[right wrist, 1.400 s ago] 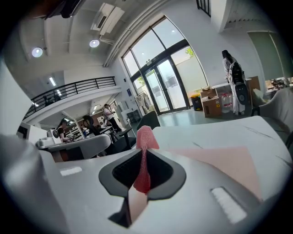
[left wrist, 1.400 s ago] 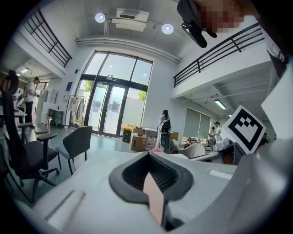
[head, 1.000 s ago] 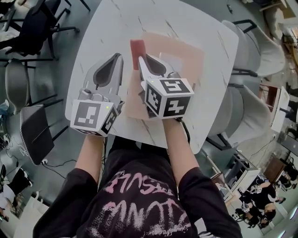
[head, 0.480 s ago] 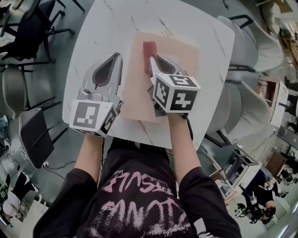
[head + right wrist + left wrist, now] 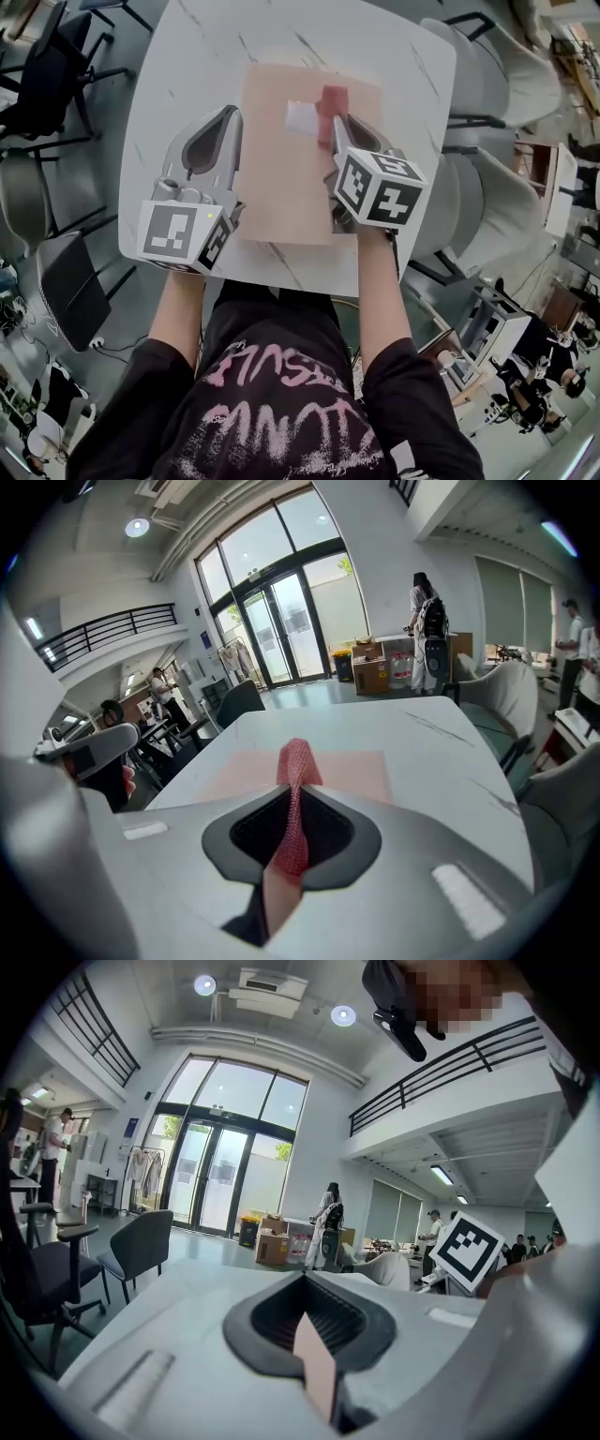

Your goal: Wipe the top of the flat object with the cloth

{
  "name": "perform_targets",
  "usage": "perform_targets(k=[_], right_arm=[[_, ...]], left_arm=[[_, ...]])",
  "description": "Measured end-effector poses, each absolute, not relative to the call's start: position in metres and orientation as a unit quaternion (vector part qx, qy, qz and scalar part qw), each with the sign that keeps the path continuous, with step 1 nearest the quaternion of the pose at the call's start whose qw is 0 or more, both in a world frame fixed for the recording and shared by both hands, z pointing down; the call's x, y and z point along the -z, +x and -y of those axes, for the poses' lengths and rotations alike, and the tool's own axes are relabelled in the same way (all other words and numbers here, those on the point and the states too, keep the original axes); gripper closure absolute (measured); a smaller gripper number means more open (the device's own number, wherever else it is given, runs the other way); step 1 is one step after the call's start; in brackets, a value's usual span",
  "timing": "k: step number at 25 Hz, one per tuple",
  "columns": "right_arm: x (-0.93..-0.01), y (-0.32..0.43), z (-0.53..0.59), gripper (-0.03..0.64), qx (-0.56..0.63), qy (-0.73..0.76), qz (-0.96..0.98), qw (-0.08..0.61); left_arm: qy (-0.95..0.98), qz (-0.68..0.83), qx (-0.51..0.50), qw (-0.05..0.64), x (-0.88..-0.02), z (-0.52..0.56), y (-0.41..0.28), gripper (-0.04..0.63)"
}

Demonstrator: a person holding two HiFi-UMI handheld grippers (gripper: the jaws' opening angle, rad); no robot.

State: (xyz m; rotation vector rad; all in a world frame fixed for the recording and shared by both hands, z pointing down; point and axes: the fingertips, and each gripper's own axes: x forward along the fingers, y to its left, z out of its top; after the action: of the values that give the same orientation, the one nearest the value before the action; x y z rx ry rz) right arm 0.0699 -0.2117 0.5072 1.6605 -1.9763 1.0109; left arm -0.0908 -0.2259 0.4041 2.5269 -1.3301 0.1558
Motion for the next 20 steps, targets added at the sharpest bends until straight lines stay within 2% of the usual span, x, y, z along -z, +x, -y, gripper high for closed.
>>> perform_targets(k=[12,20], right_arm=[[-0.511,0.148,0.189,0.566,-0.359,0.645,0.650,0.181],[-0.461,0.104,0.193,0.566,-0.351,0.620,0.692,0.117]], left_arm=[[0.881,0.447,-0.058,0.144,-0.404,0.225,-0.074,0.595],[0.875,0.460,-0.055,0.141,-0.395,0.217,-0.088,0.595]])
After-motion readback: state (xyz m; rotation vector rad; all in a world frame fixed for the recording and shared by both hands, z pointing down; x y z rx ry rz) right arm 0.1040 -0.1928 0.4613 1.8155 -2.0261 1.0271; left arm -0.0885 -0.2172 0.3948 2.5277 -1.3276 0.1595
